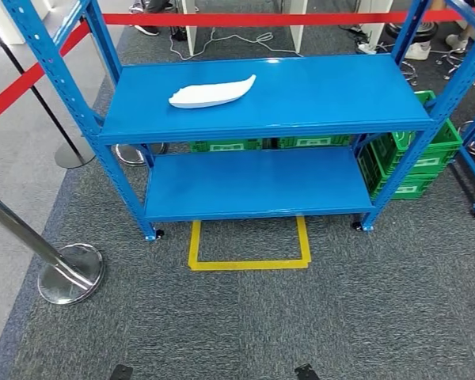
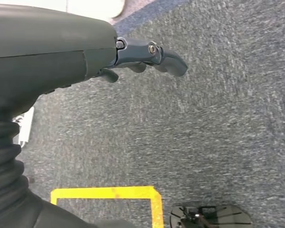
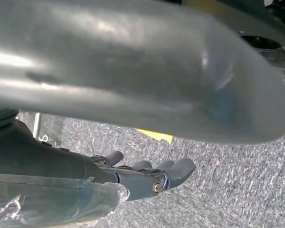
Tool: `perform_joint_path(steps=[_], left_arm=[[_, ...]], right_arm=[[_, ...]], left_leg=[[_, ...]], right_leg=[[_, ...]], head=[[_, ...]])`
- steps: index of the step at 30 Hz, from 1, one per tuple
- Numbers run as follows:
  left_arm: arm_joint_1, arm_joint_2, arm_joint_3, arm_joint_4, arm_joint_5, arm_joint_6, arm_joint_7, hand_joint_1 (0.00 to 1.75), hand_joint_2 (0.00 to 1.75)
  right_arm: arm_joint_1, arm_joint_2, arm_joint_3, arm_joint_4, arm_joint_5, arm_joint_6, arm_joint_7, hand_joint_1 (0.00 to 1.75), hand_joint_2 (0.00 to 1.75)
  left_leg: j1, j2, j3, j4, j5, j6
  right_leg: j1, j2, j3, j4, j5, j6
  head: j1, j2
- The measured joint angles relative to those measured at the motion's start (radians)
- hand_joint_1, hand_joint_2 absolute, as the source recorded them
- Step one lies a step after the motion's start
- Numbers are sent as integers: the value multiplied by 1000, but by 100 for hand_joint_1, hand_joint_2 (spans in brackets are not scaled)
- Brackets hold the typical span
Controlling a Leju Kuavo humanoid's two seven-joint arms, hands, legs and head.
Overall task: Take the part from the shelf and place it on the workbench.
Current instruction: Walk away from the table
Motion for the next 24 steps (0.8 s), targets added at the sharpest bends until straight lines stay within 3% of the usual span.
perform_joint_path(steps=[3, 7, 11, 23, 24], left_arm=[[1, -1, 1, 0, 0, -3, -4, 0, 0], [2, -1, 2, 0, 1, -8, -8, 0, 0], [2, -1, 3, 0, 2, -12, -9, 0, 0], [2, 1, 4, 0, 2, -20, -12, 0, 0], [2, 1, 4, 0, 3, -21, -12, 0, 0]], right_arm=[[1, 0, 0, 0, 3, -1, 0, 0, 0], [1, 0, 0, 0, 5, -3, 0, 0, 0], [1, 0, 0, 0, 6, -5, 0, 0, 0], [1, 0, -1, 0, 10, -7, 0, 0, 0], [1, 0, -1, 0, 9, -7, 0, 0, 44]], left_leg=[[0, 0, 7, -18, 0, 2], [-2, 0, 7, -18, -1, 11], [-4, 0, 7, -18, 0, 16], [-2, 0, 7, -18, 2, 17], [-2, 0, 7, -18, 2, 17]], right_leg=[[4, 0, -3, -4, 0, -8], [2, 0, 4, -19, 9, 9], [1, 1, 10, -22, 13, 16], [2, 1, 9, -21, 13, 17], [2, 1, 9, -21, 13, 17]], head=[[3, 0], [3, 0], [3, 0], [3, 0], [3, 0]])
